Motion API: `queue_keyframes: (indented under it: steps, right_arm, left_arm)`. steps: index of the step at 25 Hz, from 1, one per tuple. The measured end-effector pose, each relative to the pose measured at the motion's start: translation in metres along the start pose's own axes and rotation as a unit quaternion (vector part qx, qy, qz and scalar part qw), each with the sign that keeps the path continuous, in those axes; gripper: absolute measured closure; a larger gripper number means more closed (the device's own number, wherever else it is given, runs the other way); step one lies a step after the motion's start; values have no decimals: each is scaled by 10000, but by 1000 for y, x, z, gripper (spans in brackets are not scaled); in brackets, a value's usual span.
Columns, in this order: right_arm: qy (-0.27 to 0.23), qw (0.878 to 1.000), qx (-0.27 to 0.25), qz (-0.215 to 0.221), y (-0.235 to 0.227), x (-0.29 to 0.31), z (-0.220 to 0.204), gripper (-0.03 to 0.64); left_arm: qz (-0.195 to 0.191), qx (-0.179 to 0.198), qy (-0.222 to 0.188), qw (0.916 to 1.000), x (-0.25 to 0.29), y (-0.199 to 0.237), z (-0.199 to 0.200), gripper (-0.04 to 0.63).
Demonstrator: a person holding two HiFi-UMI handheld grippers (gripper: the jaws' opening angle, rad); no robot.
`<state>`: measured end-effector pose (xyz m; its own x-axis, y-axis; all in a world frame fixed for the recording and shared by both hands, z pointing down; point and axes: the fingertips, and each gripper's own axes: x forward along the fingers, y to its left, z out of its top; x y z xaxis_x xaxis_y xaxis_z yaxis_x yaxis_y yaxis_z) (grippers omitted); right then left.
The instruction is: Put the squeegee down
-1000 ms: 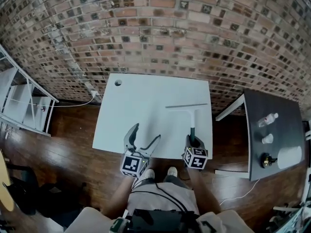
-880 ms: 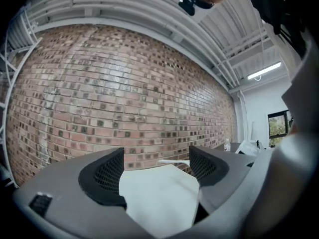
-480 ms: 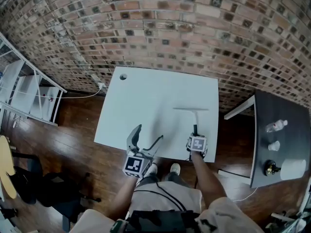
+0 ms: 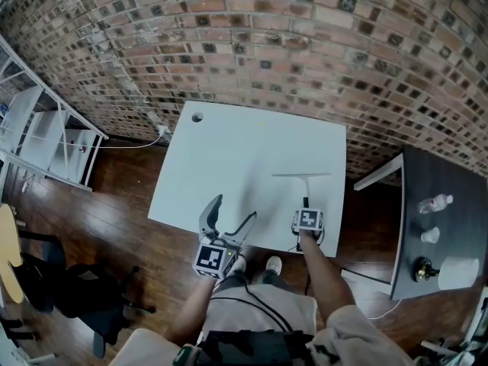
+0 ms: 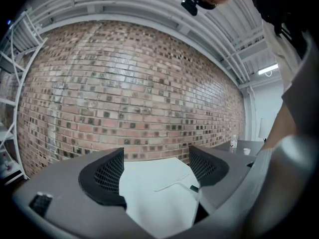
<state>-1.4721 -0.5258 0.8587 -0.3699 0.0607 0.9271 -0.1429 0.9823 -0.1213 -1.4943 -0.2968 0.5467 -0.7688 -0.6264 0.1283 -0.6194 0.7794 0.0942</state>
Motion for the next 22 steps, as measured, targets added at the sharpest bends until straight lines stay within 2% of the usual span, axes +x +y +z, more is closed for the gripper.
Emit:
queue_keyframes:
  steps: [3,7,9,10,11,12,14,17,22]
  right_arm:
    - [-63,10000,11,31,-4,1,4,499]
    - [-188,9978,12,637,22,-1,5,373]
    - [-193,9983,-139,539,21,-13,0,359]
    - [-217,9988,-245,372,15,-19,-3,320]
    - [-365,9983,-378,263,9,-24,0,304]
    - [-717,9956,-547,246,6,-30,10,302]
    - [-1616,9823,-848,416,13,-55,40,296]
    - [-2716,9521,-1157,798,39,-118,75,287]
    - [-4104,8982,-1119,1107,55,-217,103,287]
  left_arm:
    - [-34,25,-11,10000,0,-3,-1,204]
    - [-67,117,-43,9999,0,-6,1,204]
    - [-87,145,-67,9998,0,-8,2,204]
    - [-90,158,-86,9998,-1,-9,3,204]
    - [-87,172,-107,9998,-1,-9,4,204]
    - [-82,188,-122,9997,-1,-8,5,204]
    - [-76,297,-100,9995,-2,-5,1,204]
    - [29,419,-43,9991,-5,3,-4,204]
    - [139,228,-392,9989,-11,7,19,204]
